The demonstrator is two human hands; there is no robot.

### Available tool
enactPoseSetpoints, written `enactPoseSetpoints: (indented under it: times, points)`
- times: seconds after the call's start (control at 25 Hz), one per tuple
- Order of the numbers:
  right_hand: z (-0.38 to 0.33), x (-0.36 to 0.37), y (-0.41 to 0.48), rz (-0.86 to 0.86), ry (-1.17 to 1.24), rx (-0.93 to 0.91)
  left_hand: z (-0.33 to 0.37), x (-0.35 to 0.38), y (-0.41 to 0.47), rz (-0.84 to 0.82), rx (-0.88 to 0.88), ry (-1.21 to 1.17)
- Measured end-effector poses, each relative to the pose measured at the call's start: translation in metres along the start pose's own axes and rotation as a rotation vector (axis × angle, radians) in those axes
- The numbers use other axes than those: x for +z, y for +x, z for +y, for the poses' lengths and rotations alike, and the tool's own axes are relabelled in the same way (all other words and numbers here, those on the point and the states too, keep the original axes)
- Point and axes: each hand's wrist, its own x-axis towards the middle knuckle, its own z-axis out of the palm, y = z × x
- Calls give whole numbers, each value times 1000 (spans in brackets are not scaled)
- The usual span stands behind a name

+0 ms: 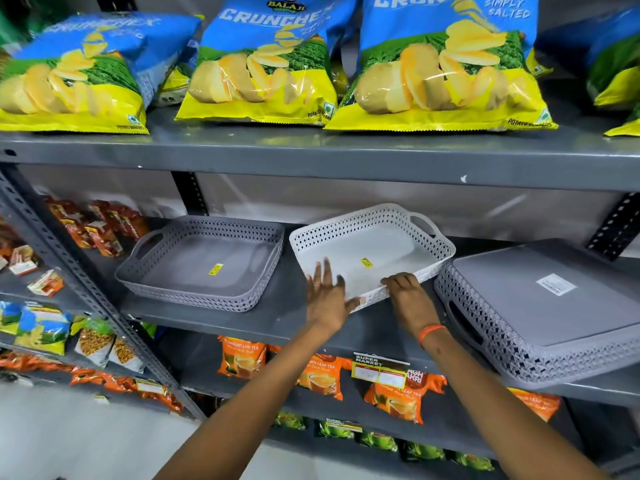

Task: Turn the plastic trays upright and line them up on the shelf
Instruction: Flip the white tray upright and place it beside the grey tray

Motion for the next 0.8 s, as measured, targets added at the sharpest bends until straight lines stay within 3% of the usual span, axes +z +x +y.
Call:
enactPoseSetpoints:
  times: [0.08, 0.2, 0.4, 0.8]
  points:
    - [-5, 1, -2, 1, 28, -13, -1, 3, -11, 26, 94, 73]
    - [-1, 0, -8, 20, 107, 8, -24, -1, -17, 57, 94, 113]
    - [29, -3, -21, 20, -19, 131, -63, -6, -9, 23, 171, 77]
    - [65, -8, -31, 56, -46, 108, -90, 7, 7, 29, 291, 104]
